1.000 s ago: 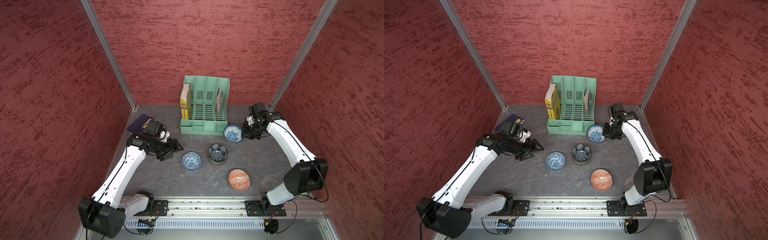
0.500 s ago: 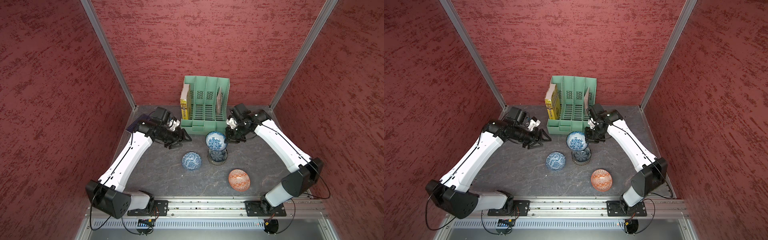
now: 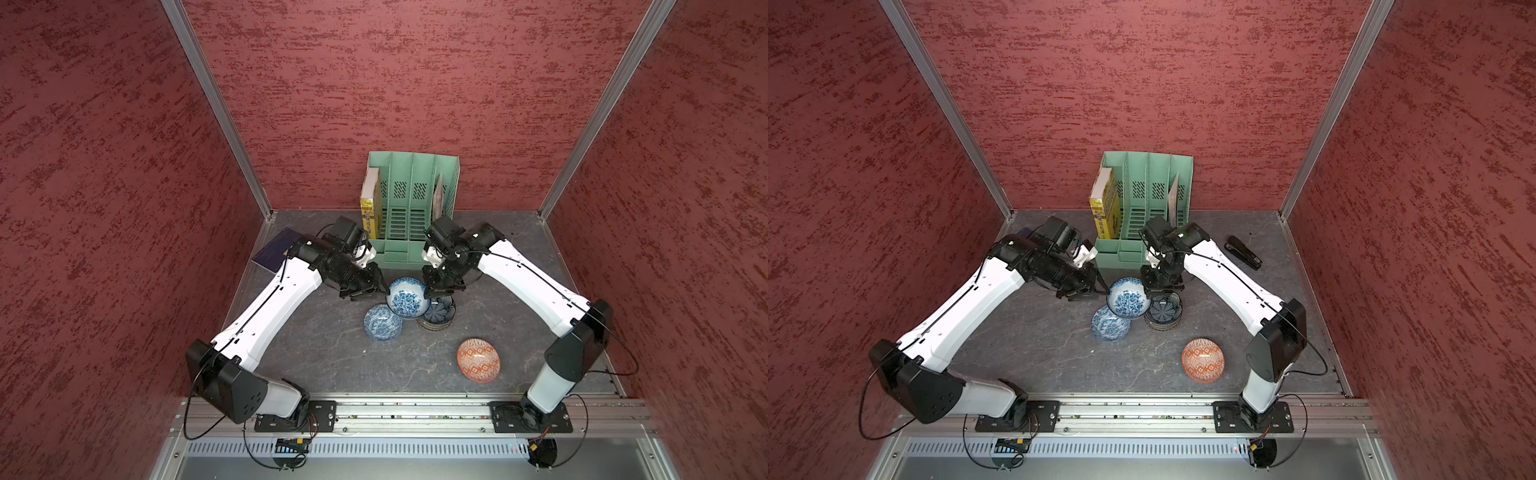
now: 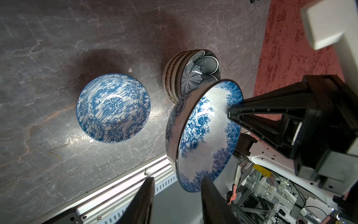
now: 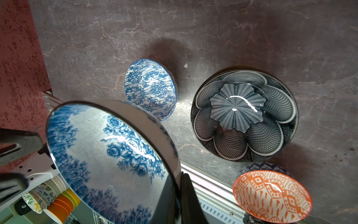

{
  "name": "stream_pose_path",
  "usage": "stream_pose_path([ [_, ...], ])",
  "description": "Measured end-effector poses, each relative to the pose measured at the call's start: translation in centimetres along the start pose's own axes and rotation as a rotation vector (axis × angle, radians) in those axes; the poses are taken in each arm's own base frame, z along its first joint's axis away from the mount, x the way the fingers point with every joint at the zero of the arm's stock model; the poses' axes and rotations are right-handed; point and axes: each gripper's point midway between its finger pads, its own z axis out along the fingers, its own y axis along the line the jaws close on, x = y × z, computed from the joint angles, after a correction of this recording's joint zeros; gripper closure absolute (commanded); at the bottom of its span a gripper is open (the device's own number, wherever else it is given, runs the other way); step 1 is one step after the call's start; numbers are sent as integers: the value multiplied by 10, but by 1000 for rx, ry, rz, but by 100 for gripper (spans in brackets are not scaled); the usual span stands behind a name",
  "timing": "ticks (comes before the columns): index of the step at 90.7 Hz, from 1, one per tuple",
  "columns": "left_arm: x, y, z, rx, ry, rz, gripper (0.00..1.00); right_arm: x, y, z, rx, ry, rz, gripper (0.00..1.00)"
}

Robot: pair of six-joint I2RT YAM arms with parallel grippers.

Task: Stack the bowls
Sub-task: Pick up the bowl from the center of the board.

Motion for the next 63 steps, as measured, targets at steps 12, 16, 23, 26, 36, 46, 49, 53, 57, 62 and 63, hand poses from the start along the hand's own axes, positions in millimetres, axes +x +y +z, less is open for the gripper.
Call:
stream_pose_path([
  [12,1,4,7,-30,16,1,68,2,0,3,5,10,0,100],
  [16,2,5,9,-37,22,-5,69,2,0,3,7,12,1,100],
  [23,2,9,12,-53,27,-11,70,3,1,4,7,15,-1,100],
  [26,2,11,13,-59,28,-14,71,3,1,4,8,16,-2,100],
  [36,3,13,15,-70,32,-17,71,5,2,5,9,20,-6,100],
  [46,5,12,18,-77,42,-12,72,6,4,5,10,22,-10,100],
  [49,5,13,20,-83,44,-10,72,6,4,6,10,23,-12,100],
  [53,6,13,21,-88,47,-8,73,6,4,6,10,22,-13,100],
  [57,6,13,23,-93,49,-5,73,6,5,6,10,23,-13,100],
  [62,7,13,24,-97,51,-3,75,7,5,7,11,25,-13,100],
  [63,8,13,24,-98,51,-2,75,7,5,7,10,25,-14,100],
])
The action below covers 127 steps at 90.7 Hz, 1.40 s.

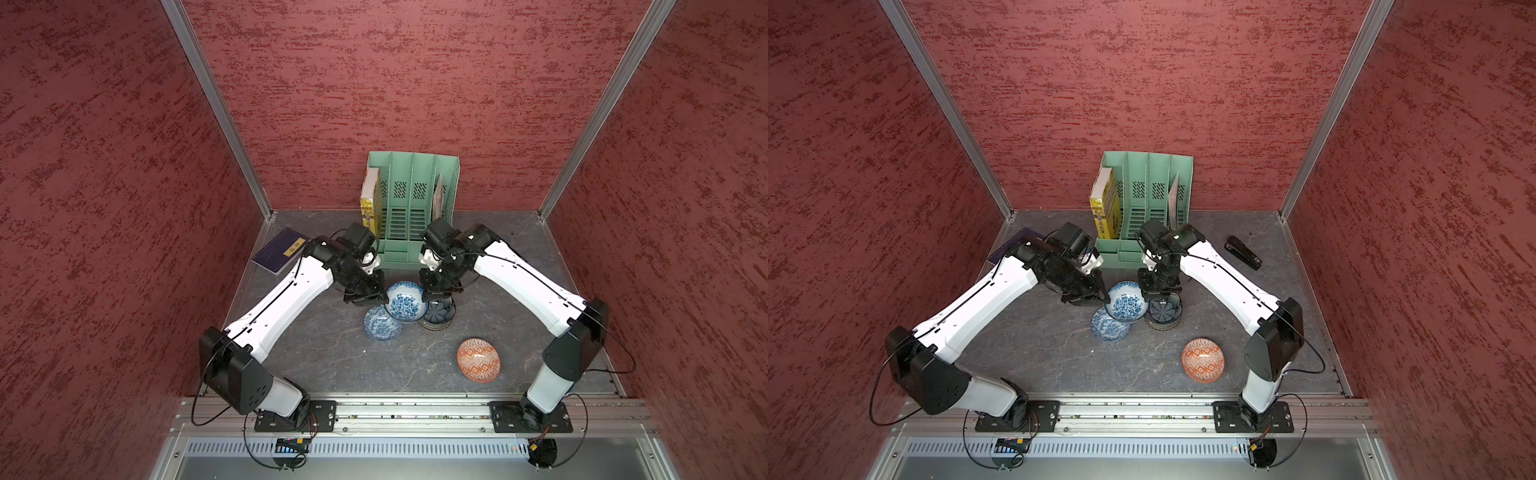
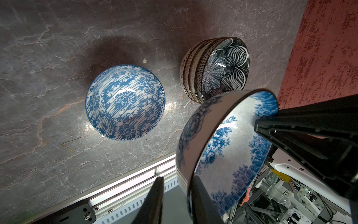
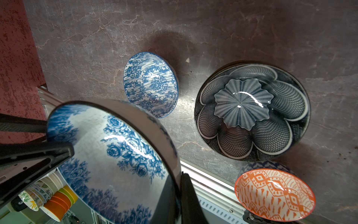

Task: Stack the bowls
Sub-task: Pick up the bowl from the center of the board, then place the bowl on the bowl.

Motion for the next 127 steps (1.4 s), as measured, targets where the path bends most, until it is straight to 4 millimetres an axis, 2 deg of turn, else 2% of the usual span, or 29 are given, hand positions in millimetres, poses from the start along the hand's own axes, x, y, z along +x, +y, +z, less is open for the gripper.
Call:
stream_pose_path([
  [19,0,0,1,-10,-4,-2,86,0,0,3,7,6,-2,100],
  [33,0,3,3,-28,-7,-11,100,1,3,3,6,5,-4,100],
  [43,0,6,6,-44,2,-20,100,0,3,3,10,-2,-3,100],
  [49,-1,8,6,-51,-1,-20,100,0,4,4,9,0,-2,76],
  [58,-1,12,7,-71,-4,-21,100,-2,5,3,2,-6,-10,54],
  [60,-1,13,7,-76,-5,-23,100,-2,6,3,0,-8,-6,43],
  [63,-1,16,8,-84,-6,-28,100,-3,6,2,1,-13,-9,37],
  [67,-1,20,9,-93,-3,-35,100,-5,5,1,11,-23,-21,34],
  [82,4,42,17,-136,14,-79,100,-13,-1,-11,34,-84,-30,32],
  [110,9,72,35,-171,21,-127,100,-24,-27,-69,24,-261,15,34],
  [119,6,80,41,-170,12,-143,100,-21,-33,-74,27,-275,24,35],
  [127,2,85,45,-166,0,-151,100,-18,-39,-71,34,-269,34,36],
])
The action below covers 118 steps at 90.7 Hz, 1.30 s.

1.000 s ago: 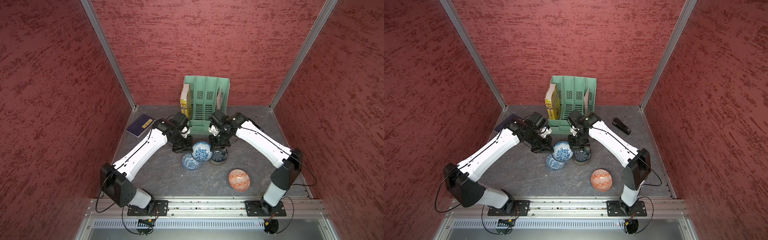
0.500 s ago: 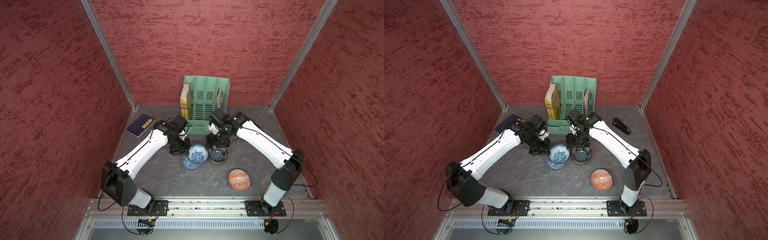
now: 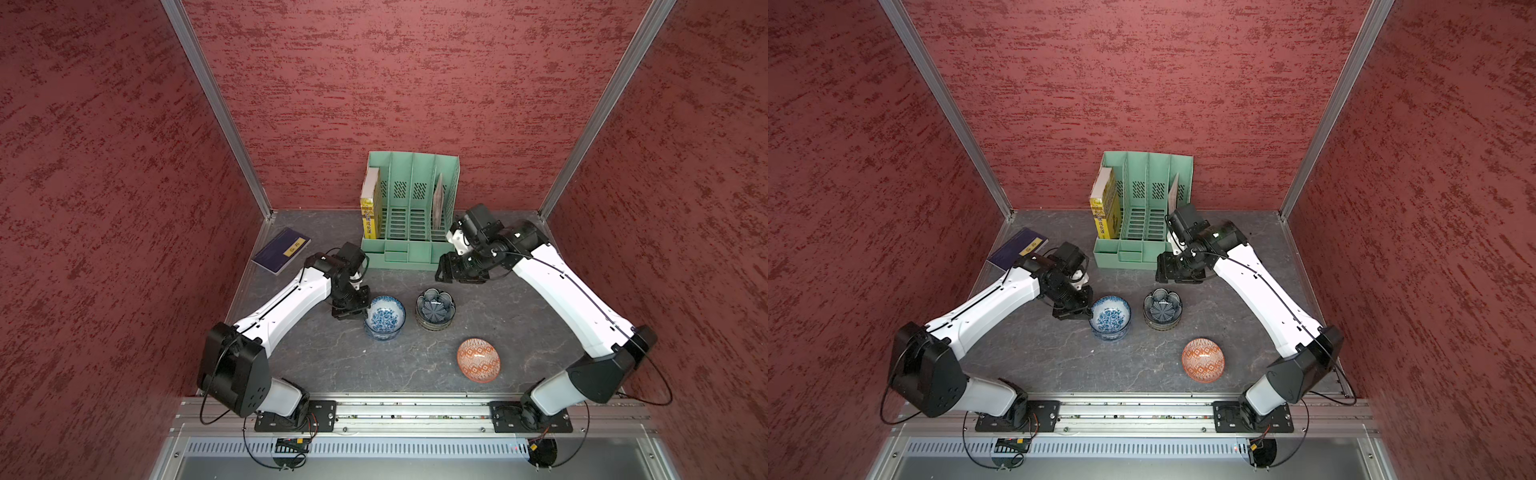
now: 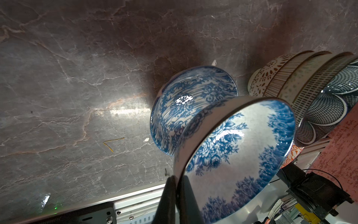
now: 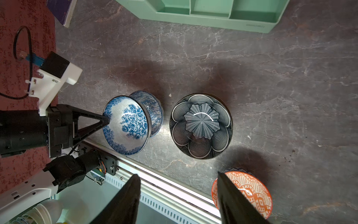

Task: Stack the bowls
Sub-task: Place the bowl on the bowl.

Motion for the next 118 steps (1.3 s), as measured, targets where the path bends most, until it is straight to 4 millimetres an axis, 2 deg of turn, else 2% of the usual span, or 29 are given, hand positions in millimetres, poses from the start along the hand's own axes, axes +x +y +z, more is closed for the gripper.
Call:
stream_pose_path([
  [32,-7,6,21,28,-23,-2,100,4,-9,7,12,14,15,37],
  [55,-11,6,28,48,-37,-2,100,7,-12,9,15,18,16,37],
  [118,-2,17,40,26,-8,-17,100,9,-17,13,16,25,17,38],
])
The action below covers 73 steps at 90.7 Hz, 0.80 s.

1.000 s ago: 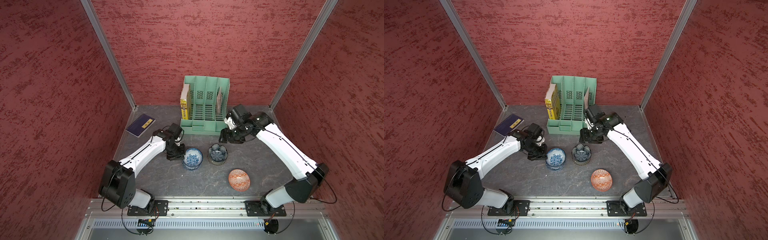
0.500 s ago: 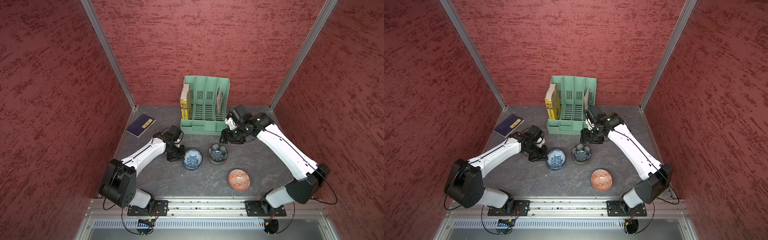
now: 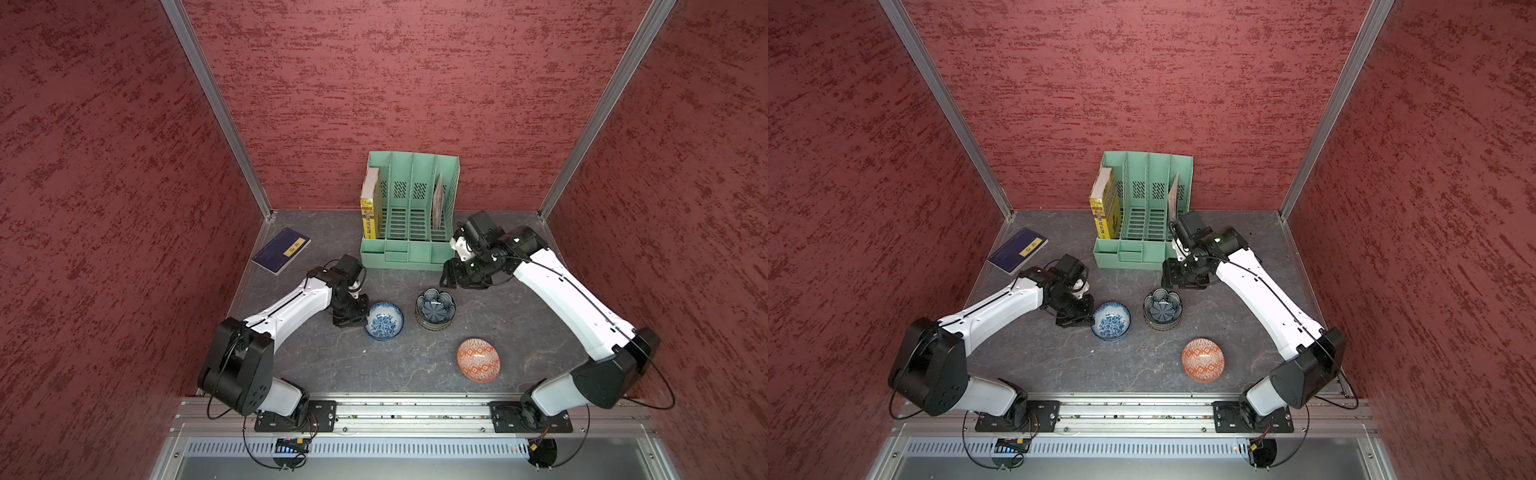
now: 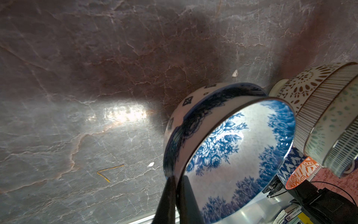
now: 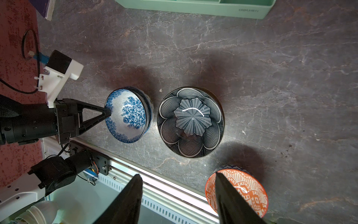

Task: Stack the bowls
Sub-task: Place the bowl on the bowl.

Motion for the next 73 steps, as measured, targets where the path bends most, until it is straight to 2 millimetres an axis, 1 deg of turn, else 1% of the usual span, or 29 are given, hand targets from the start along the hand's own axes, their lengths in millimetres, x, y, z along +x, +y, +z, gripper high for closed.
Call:
stream_pose_path([
  [23,-1,0,0,1,-5,1,100,2,0,2,-3,7,2,38],
  [28,-1,0,0,1,-6,1,91,2,0,2,-3,7,2,38],
  [32,-1,0,1,2,-6,2,88,2,0,2,-2,8,2,38],
  [50,-2,-1,0,5,-9,1,84,4,-2,3,-1,13,3,38],
  [61,-2,-1,0,6,-9,-3,76,4,-2,3,-2,14,3,38],
  [73,-2,-1,0,5,-9,-6,74,5,-2,3,-3,14,3,38],
])
